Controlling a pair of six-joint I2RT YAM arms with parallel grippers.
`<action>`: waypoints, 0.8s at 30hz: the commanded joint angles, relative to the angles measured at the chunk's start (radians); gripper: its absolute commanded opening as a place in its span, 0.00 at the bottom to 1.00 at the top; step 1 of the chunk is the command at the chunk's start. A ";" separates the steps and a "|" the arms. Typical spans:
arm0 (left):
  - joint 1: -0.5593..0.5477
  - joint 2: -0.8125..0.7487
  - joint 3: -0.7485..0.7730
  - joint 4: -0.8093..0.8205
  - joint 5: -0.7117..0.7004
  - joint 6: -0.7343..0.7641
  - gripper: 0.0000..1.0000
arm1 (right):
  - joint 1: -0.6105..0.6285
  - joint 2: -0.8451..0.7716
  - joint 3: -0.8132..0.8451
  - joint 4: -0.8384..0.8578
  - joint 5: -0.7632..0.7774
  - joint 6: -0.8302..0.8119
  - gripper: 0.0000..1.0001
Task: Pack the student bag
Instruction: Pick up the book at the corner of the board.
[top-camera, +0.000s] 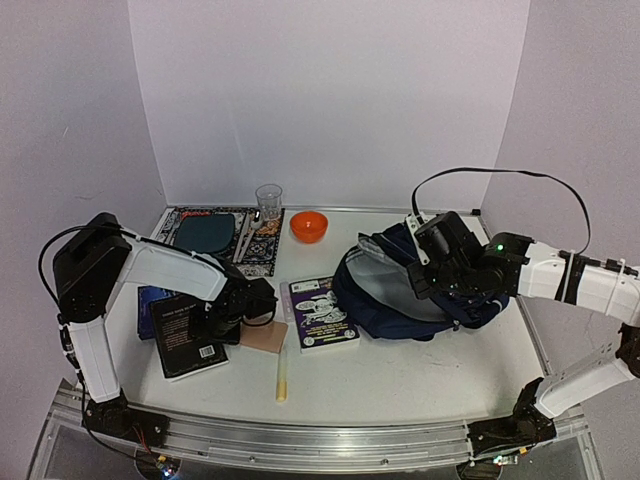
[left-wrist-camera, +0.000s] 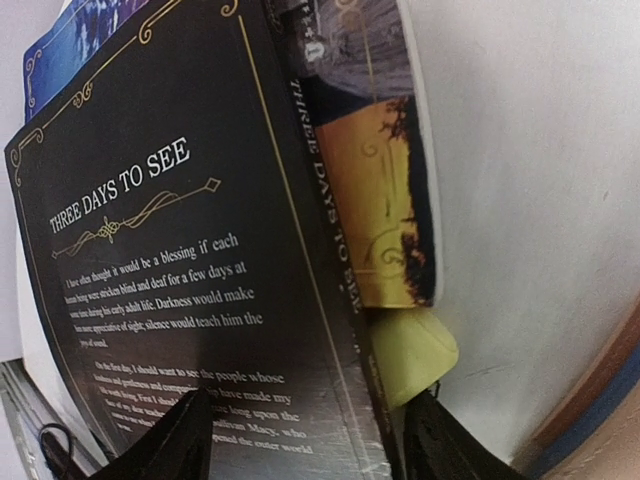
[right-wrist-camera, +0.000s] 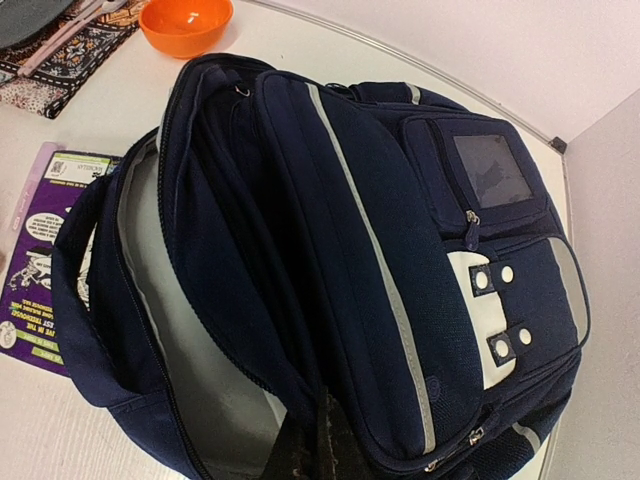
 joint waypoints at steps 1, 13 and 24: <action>0.003 0.003 -0.035 -0.003 0.062 0.007 0.60 | -0.007 -0.003 -0.003 0.051 0.046 0.011 0.00; 0.003 -0.091 -0.027 -0.044 0.082 0.022 0.18 | -0.007 -0.054 -0.058 0.038 0.058 0.048 0.00; 0.003 -0.184 -0.014 -0.106 0.051 -0.001 0.00 | -0.007 -0.017 -0.029 0.038 0.055 0.042 0.00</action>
